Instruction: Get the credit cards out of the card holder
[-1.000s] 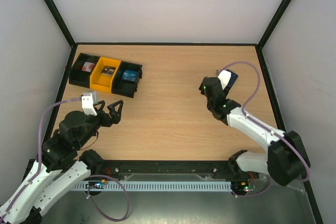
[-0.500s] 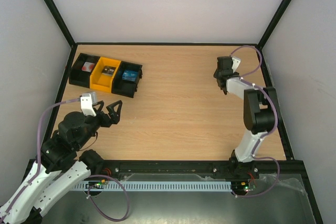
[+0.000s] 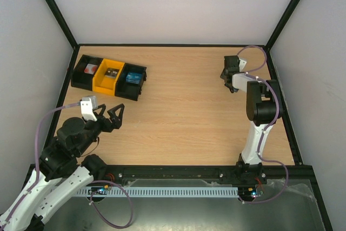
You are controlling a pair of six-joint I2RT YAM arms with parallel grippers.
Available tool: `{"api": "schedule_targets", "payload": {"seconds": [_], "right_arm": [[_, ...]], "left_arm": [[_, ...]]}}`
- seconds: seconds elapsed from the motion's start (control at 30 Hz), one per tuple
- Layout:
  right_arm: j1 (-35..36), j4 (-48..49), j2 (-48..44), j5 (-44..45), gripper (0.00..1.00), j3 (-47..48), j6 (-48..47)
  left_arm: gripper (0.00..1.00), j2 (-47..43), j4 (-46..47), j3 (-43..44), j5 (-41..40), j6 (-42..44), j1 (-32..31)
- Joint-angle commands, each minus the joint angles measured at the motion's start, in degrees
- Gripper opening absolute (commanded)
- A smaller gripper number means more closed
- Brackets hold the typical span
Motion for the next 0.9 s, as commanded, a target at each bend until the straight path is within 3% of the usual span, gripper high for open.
{"api": "schedule_targets", "payload": {"seconds": [0.0, 0.53, 0.87], "right_arm": [[-0.3, -4.8, 1.9, 0.7, 0.67, 3.2, -0.1], [-0.3, -10.7, 5.6, -1.9, 0.66, 6.3, -0.4], [0.5, -9.6, 2.6, -10.4, 0.63, 1.5, -0.5]], "left_arm": [[1.0, -0.2, 0.1, 0.0, -0.5, 0.6, -0.2], [1.0, 0.2, -0.1, -0.1, -1.0, 0.4, -0.2], [1.0, 0.6, -0.4, 0.0, -1.8, 0.0, -0.2]]}}
